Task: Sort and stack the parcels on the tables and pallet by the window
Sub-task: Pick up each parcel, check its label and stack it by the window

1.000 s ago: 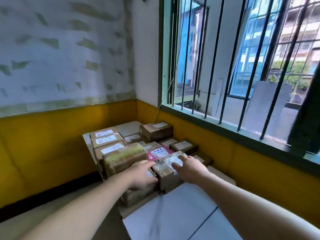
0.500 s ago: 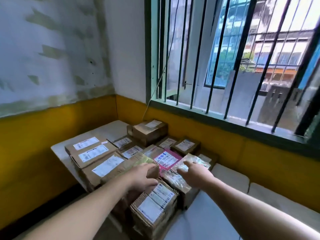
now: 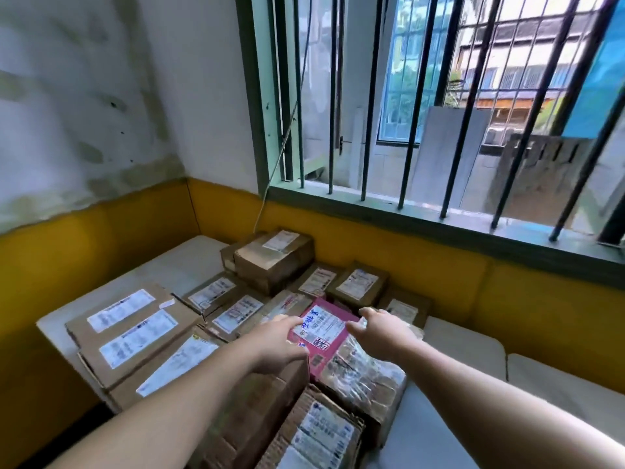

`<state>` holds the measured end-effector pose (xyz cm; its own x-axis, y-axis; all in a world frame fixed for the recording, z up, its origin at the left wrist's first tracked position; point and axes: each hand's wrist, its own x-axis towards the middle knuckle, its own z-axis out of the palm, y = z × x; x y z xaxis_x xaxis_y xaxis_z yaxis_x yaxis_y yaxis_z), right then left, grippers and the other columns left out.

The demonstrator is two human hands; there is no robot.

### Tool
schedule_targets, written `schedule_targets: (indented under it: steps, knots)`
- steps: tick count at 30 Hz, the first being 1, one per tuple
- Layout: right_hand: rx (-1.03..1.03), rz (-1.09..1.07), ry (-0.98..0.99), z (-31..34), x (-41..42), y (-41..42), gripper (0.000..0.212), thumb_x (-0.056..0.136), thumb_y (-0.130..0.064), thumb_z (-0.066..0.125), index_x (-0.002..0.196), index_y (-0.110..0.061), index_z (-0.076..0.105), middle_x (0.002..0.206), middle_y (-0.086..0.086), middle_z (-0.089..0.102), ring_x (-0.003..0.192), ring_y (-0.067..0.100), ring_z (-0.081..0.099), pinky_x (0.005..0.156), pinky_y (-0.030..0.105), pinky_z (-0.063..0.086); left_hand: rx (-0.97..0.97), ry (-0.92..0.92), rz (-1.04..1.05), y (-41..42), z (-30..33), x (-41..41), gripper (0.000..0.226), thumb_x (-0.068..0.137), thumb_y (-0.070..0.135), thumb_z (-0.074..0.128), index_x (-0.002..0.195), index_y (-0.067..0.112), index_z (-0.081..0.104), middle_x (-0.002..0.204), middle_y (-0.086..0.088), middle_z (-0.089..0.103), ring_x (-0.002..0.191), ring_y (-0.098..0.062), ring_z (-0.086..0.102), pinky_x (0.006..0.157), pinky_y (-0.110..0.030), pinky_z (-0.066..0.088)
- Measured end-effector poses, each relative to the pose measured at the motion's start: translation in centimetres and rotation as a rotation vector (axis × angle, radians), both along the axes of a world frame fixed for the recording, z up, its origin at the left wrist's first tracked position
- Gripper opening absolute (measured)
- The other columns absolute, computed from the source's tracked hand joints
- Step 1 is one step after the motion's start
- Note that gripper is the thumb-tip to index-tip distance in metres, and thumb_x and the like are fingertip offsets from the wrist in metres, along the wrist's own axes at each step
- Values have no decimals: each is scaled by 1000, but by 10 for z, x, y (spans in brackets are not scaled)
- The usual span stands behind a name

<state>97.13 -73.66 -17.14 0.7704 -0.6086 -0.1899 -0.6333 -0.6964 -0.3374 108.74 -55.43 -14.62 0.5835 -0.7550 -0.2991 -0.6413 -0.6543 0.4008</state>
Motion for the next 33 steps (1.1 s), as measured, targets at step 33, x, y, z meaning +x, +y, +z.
schedule_targets:
  steps: [33]
  knots:
    - [352,-624,-161,-57,-14,-38,69,94,-49,55,153,-23,28,150,6,46,128,28,51,100,37,44,-5,371,-282,-126,-64,20,70,85,35,69,146,23,36,144,-6,46,122,-23,53,100,-36,46]
